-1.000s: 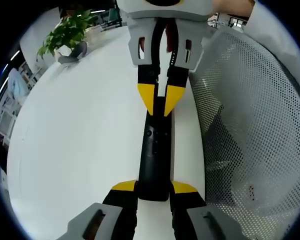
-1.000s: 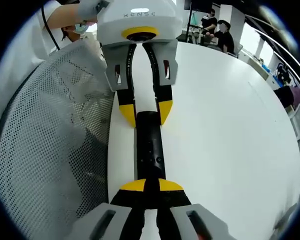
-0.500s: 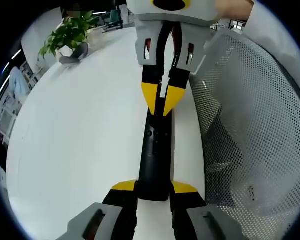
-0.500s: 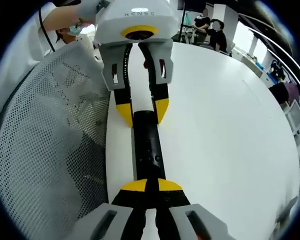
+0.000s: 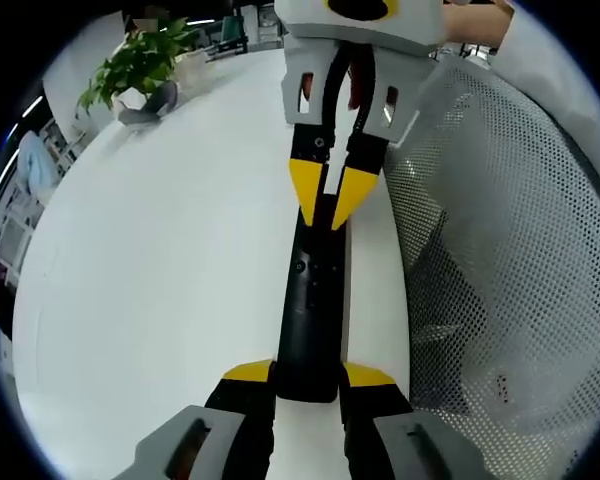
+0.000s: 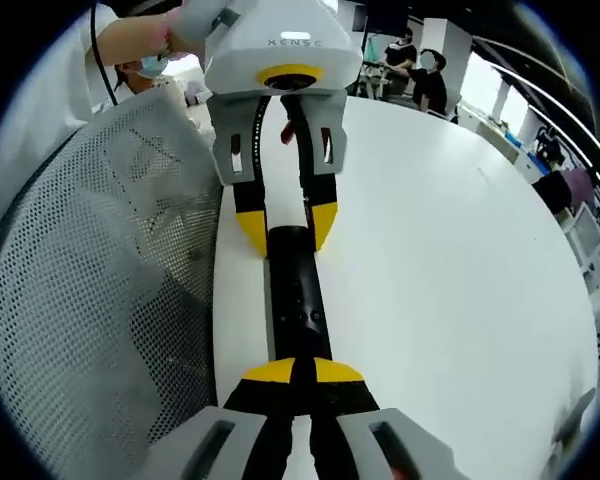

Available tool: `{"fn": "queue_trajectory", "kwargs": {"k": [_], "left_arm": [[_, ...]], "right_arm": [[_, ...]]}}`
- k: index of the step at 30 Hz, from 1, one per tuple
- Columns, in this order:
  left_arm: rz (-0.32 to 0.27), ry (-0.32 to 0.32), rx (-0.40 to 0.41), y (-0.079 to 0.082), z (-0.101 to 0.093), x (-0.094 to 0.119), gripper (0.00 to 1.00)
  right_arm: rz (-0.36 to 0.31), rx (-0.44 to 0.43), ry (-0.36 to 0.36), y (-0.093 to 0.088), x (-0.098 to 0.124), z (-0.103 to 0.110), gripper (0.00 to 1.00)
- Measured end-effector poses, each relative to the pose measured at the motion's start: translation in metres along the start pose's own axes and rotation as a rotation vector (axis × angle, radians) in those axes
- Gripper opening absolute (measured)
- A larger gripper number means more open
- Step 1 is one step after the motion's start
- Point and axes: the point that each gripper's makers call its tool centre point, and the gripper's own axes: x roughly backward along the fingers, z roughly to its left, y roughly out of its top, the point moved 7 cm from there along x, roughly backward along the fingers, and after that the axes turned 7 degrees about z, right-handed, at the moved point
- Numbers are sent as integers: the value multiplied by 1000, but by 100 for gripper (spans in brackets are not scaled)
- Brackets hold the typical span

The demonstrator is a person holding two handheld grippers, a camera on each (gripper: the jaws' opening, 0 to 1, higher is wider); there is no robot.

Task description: Press the specified remote control buttons in sequence, fully releasing each button before pressing the next.

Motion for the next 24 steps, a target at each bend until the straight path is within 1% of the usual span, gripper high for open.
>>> {"fn": "queue_trajectory", "kwargs": {"k": [5,9,12,13,17,19,21,23,24], "left_arm": [[-16,-4,11,-1,1,0,24],[-15,0,8,-1,0,0,24],[-17,2,6,-1,-1,0,24],[-18,3,2,-1,-1,0,24],[-24,-2,-13,-1,0,1,24],[-31,-3,-9,-2,0,0,24],[-38,0,-7,-2,0,0,24],[-45,2,-4,-3,0,0,24],[-47,2,-4,-3,0,0,24]], "right_arm": [[9,-10,-4,1,0,0,0],[15,-3,-6,2,1,0,0],[16,-17,-5,3,1,0,0],[20,-38,2,3,0,-1,0],[49,-70,47,6,-1,-6,0],[52,-61,57,6,-1,-7,0],[44,-70,64,4,-1,-7,0],[10,-95,58,2,-1,-7,0],[-16,-91,48,0,-1,-6,0]]}}
